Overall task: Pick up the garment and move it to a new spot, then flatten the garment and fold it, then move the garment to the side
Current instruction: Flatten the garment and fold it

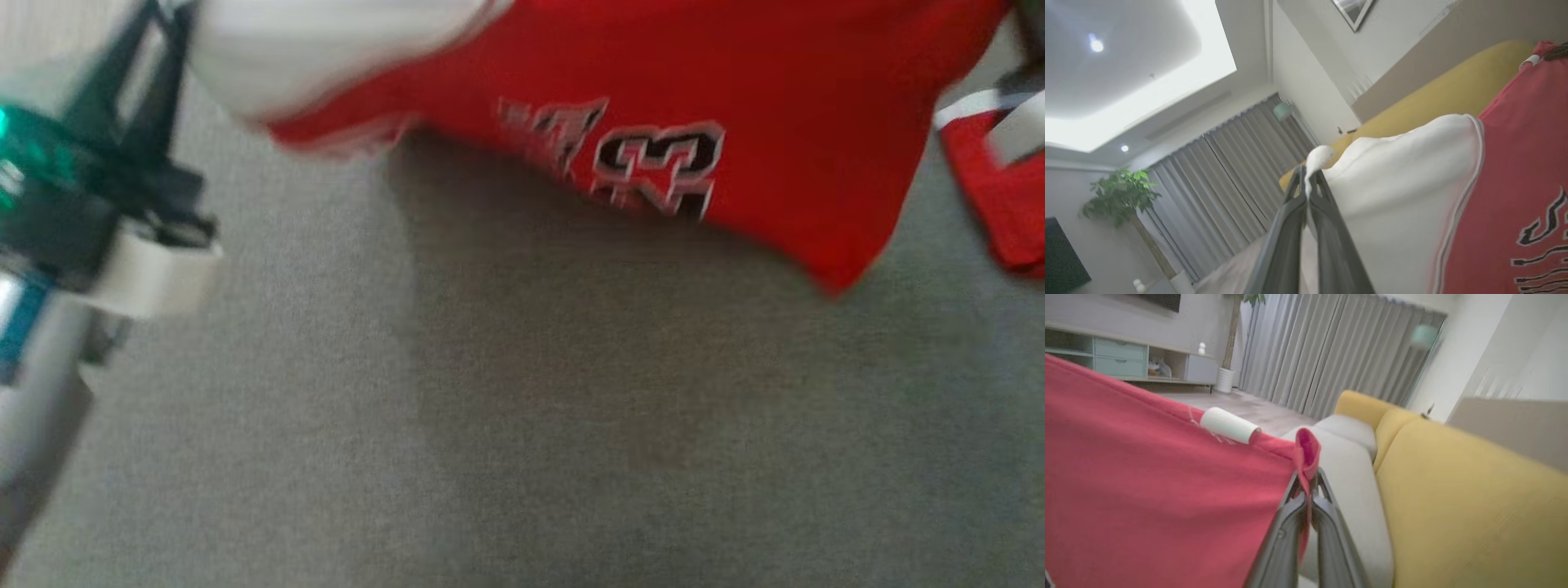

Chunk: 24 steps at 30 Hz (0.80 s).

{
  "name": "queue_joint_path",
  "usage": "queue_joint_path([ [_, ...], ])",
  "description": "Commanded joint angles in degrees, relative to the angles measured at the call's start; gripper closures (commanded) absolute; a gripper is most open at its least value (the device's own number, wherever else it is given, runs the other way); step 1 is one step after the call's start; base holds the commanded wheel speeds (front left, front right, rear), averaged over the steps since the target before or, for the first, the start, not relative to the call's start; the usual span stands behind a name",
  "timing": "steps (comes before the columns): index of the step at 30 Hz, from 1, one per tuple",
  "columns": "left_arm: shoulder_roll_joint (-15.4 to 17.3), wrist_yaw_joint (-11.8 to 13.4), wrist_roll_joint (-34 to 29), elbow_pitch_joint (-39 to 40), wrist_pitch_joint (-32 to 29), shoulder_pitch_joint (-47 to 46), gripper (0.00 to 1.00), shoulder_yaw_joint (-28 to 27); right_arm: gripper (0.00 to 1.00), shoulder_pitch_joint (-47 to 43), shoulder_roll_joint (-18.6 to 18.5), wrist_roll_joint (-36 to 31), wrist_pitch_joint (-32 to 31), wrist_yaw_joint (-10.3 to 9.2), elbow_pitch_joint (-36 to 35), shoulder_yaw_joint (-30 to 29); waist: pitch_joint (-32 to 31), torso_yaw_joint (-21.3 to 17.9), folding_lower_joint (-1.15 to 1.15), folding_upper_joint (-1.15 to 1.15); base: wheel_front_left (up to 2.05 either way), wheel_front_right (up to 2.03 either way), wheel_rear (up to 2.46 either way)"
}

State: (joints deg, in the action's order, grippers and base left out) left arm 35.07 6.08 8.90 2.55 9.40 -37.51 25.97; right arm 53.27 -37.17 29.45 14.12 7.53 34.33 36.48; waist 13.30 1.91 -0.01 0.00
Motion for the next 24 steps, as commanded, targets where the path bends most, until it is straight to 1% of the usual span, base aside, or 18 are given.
queue_joint_path([
  [1,3.53,-0.24,0.42,2.02,-0.03,-4.46,1.00,-3.95,1.00,1.05,-2.28,-1.22,0.59,-0.04,-2.05,-1.65,-2.30,-1.04,0.01,0.00,0.00,0.00,0.00],
  [4,4.91,-1.73,0.41,2.59,-0.72,-8.87,1.00,-4.90,1.00,2.23,-3.26,-4.70,0.78,-0.04,-5.94,-6.10,-4.85,-1.77,0.01,0.00,0.00,0.00,0.00],
  [7,5.73,-3.50,0.41,3.25,-1.72,-13.48,1.00,-5.20,1.00,2.25,-3.49,-8.11,0.82,-0.04,-9.67,-10.00,-7.23,-2.54,0.01,0.00,0.00,0.00,0.00],
  [10,6.59,-5.86,-0.05,3.25,-2.64,-18.53,1.00,-4.86,1.00,2.24,-3.16,-11.09,0.16,-0.04,-13.14,-13.31,-8.85,-3.32,0.01,0.00,0.00,0.00,0.00],
  [14,6.42,-8.46,-0.09,2.09,-3.85,-24.61,1.00,-4.11,1.00,2.08,-2.08,-13.94,-2.82,-0.04,-16.97,-17.06,-9.69,-3.97,0.01,0.00,0.00,0.00,0.00],
  [19,5.50,-10.79,0.20,-2.63,-4.74,-30.51,1.00,-2.31,1.00,1.76,0.71,-14.05,-7.15,-0.04,-19.32,-18.20,-8.37,-4.41,0.01,0.00,0.00,0.00,0.00],
  [24,4.49,-11.99,0.75,-9.71,-4.68,-33.90,1.00,-0.31,1.00,2.93,3.41,-12.34,-10.08,-0.04,-17.79,-16.75,-4.15,-4.24,0.01,0.00,0.00,0.00,0.00],
])
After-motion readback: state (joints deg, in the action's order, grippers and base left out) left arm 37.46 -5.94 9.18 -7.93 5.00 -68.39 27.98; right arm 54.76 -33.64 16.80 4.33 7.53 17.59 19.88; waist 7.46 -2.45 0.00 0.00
